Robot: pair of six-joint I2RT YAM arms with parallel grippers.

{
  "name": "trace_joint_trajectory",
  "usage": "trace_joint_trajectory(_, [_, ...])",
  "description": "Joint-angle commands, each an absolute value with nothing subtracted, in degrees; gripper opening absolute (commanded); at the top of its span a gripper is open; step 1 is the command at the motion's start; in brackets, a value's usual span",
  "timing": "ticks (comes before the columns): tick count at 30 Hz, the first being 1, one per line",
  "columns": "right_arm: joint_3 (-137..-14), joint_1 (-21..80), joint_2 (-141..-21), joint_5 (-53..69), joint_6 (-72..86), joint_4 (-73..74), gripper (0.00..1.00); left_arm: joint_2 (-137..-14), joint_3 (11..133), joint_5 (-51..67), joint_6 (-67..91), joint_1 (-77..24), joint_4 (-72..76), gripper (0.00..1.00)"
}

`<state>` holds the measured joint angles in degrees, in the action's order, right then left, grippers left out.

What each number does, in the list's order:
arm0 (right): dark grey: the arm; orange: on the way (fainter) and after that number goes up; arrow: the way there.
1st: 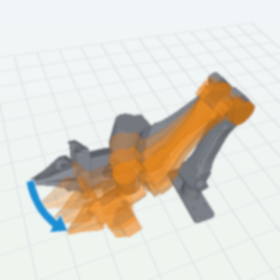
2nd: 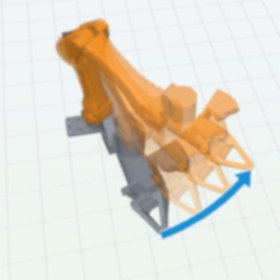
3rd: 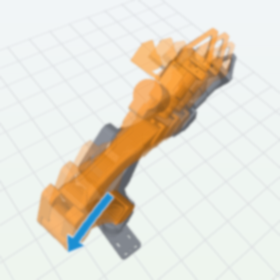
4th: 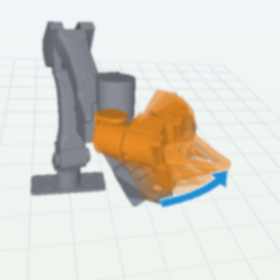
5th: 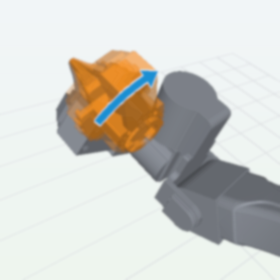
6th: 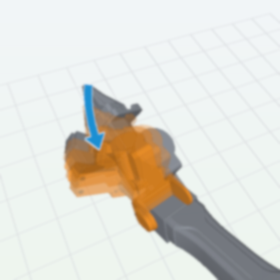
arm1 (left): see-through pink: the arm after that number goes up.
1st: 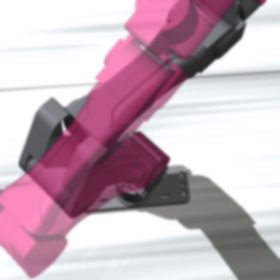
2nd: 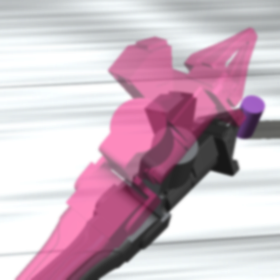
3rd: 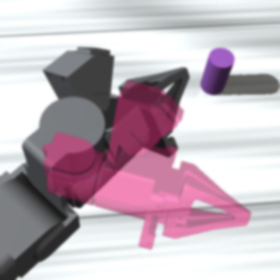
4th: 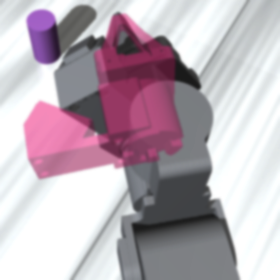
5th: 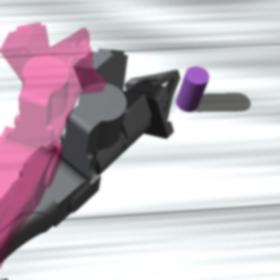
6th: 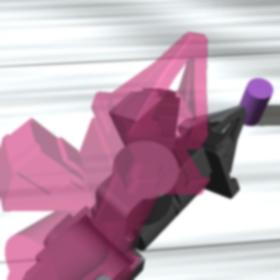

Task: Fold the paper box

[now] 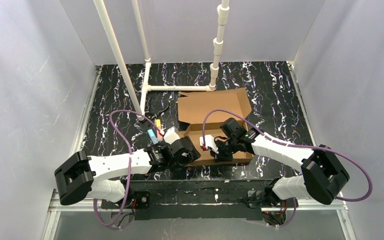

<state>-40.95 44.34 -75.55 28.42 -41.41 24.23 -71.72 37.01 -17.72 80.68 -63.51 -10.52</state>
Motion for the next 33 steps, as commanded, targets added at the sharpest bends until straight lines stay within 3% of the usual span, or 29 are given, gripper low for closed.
trace_joint_trajectory(1, [-41.22,44.38,-75.19,29.01,-42.70,23.15,0.01,-72.06,39.43,-24.56,74.65,-63.27,-10.93,0.71])
trace_joint_trajectory(3, [-41.22,44.39,-75.28,28.92,-42.88,23.22,0.01,-71.11,35.73,-23.20,73.47,-62.48,-5.85,0.75])
trace_joint_trajectory(6, [-41.18,44.41,-75.32,28.79,-43.05,23.25,0.01,-70.06,30.04,-18.22,71.58,-61.12,7.52,0.75])
trace_joint_trajectory(9, [-41.13,44.38,-75.56,28.65,-43.20,23.21,0.01,-70.93,30.25,-13.68,67.52,-60.24,11.75,0.74])
trace_joint_trajectory(17, [-41.16,44.43,-76.12,28.93,-43.48,23.38,0.01,-75.10,31.75,-8.54,63.94,-59.97,18.04,0.60])
trace_joint_trajectory(20, [-41.13,44.38,-76.10,29.09,-43.60,23.55,0.01,-77.96,31.80,-5.94,65.09,-59.45,20.75,0.48])
trace_joint_trajectory(22, [-41.14,44.38,-76.21,28.94,-43.63,23.58,0.01,-79.66,31.81,-4.42,66.15,-59.18,21.45,0.46])
trace_joint_trajectory(28, [-40.96,44.32,-75.99,27.81,-43.44,23.30,0.01,-74.06,28.64,-6.31,65.09,-57.72,20.61,0.53])
trace_joint_trajectory(33, [-41.01,44.35,-76.14,27.69,-43.48,23.29,0.01,-64.47,31.58,-7.28,58.42,-53.60,8.00,0.61])
